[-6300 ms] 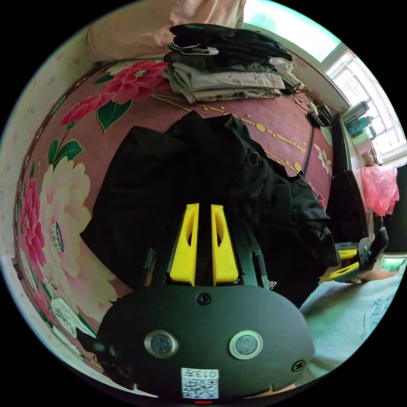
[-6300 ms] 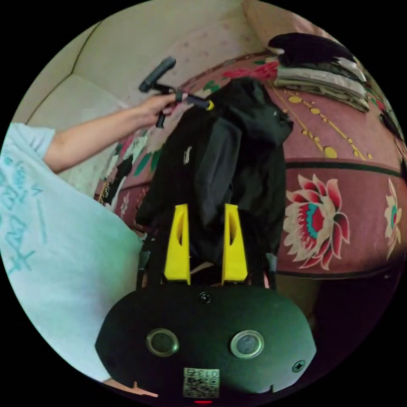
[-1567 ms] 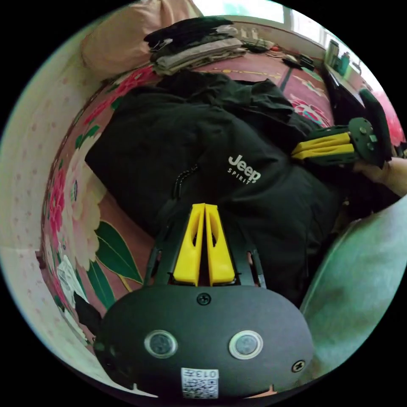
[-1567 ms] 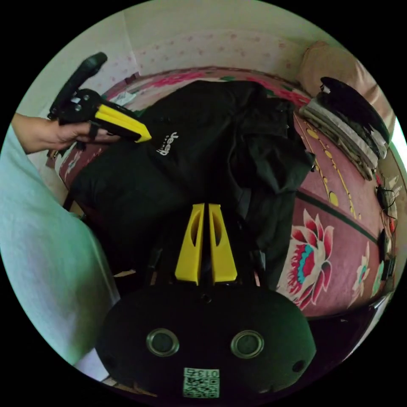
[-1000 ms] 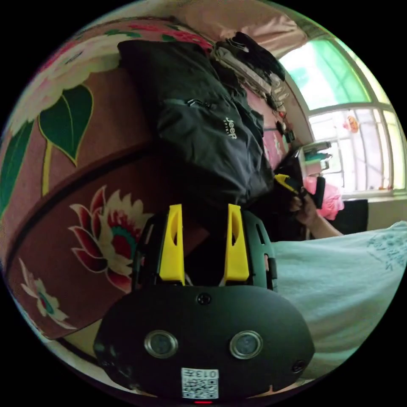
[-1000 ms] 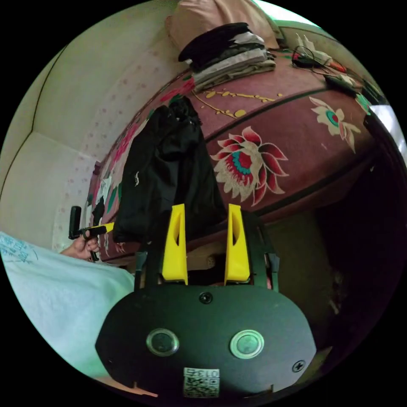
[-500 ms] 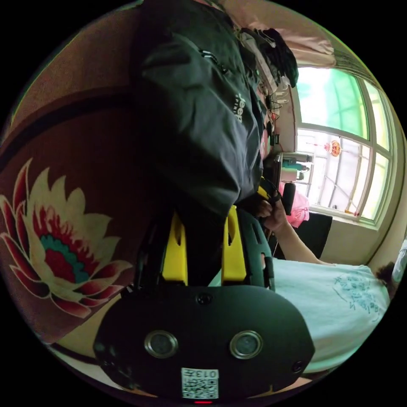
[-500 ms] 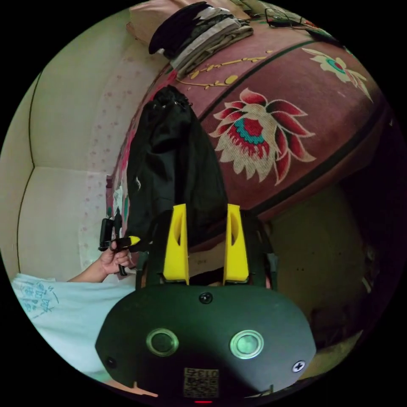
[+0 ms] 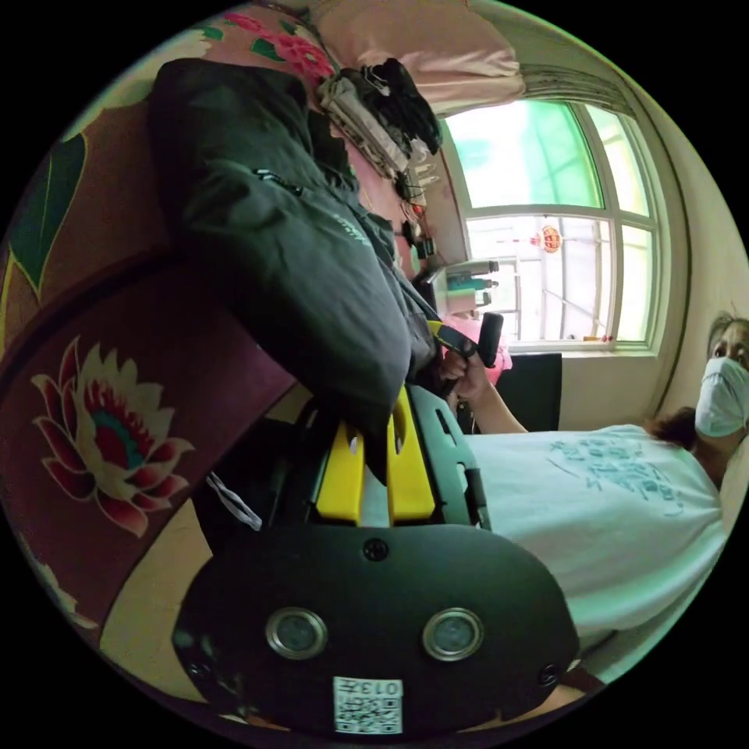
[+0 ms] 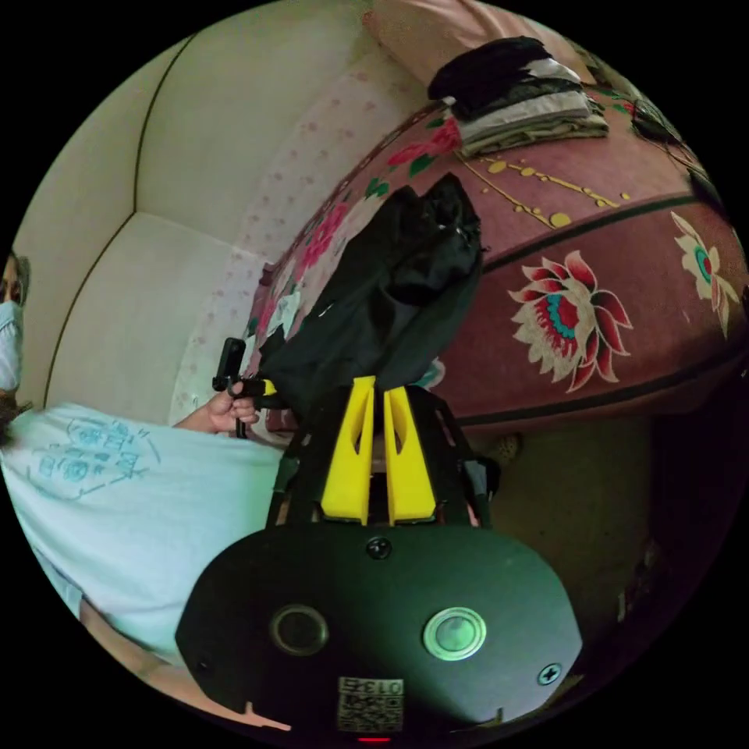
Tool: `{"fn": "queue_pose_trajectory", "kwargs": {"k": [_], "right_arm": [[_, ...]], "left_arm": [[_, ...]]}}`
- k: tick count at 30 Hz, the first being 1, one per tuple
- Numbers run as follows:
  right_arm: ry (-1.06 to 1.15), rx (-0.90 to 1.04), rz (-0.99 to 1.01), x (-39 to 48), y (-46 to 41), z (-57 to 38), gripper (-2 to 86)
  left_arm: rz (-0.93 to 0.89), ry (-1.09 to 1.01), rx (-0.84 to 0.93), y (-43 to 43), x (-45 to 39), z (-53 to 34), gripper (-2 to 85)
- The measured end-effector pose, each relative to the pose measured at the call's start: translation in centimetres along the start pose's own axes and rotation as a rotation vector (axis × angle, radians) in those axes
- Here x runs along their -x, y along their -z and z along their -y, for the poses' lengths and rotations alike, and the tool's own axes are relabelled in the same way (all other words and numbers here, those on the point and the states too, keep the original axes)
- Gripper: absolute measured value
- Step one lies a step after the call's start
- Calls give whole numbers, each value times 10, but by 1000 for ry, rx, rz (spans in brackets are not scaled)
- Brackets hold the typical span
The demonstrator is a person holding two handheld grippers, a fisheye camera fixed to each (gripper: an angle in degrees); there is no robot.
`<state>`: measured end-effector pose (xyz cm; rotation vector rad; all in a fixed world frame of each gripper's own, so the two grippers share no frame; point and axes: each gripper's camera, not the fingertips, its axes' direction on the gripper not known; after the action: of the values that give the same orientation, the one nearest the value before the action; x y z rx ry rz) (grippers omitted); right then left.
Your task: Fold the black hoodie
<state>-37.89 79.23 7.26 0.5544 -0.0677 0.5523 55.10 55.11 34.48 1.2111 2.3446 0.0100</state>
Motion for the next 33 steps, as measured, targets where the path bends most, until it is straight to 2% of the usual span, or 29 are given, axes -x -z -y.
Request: {"fn": "queue_pose_trajectory", "kwargs": {"k": [7,14,24,29,33], "right_arm": [[0,71,268,10,19,7,9],[-172,-10,493,-32,-19,102,10],[-191,-20,474,-75,-108,317,14],[-407,-18,404,-129,-186,400,32],[-497,-61,464,-147,-212,424,86]], "left_arm": [[-260,125,50,59,-23,-40,48],[-383,230,-22,113,-19,14,62],[-370,296,-192,177,35,168,71],[-395,418,-272,166,109,227,81],[-501,414,-355,156,123,236,117]]}}
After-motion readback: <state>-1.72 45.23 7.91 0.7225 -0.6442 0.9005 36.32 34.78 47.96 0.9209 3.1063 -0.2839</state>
